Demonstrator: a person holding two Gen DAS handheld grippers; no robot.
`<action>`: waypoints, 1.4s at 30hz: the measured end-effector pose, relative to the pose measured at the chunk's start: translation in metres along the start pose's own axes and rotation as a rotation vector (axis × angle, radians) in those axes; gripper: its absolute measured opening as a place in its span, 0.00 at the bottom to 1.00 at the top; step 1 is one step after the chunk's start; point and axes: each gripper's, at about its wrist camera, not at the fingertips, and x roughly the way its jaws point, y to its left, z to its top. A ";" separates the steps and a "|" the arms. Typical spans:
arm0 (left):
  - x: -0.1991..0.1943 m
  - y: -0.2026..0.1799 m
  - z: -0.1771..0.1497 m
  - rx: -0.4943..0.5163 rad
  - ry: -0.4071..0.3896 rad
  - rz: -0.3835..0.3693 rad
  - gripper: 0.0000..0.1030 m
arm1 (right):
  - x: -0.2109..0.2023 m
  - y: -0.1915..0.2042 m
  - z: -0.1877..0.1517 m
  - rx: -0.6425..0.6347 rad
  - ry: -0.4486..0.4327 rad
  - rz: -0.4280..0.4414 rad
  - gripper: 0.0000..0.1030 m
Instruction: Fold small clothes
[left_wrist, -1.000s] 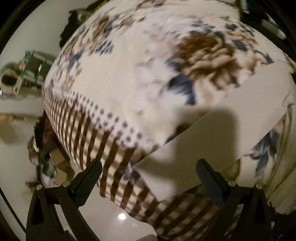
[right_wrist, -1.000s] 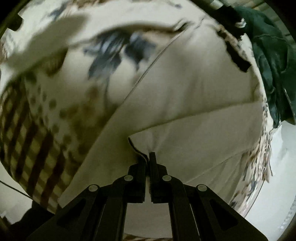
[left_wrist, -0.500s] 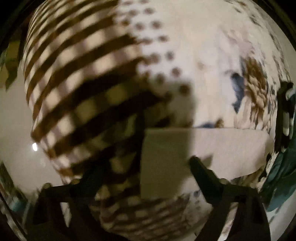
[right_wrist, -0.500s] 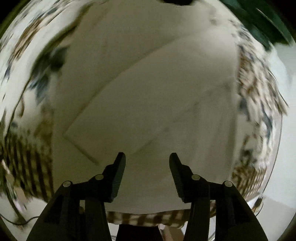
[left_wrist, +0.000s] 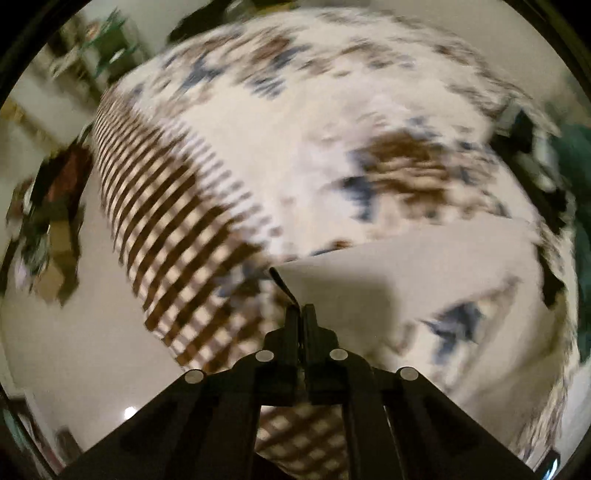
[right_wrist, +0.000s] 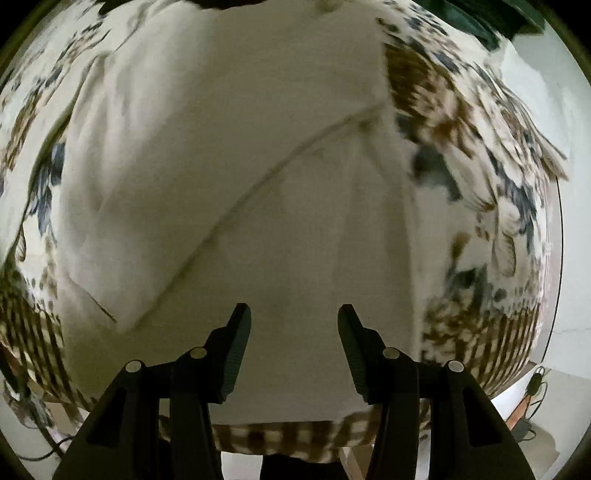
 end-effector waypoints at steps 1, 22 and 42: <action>-0.010 -0.017 -0.003 0.043 -0.017 -0.012 0.01 | 0.000 -0.012 -0.002 0.012 0.002 0.005 0.50; 0.011 -0.277 -0.271 1.060 0.214 -0.372 0.03 | 0.035 -0.233 -0.098 0.271 0.066 0.019 0.50; 0.091 -0.072 -0.132 0.317 0.475 -0.367 0.98 | 0.072 -0.295 -0.084 0.341 0.158 0.571 0.61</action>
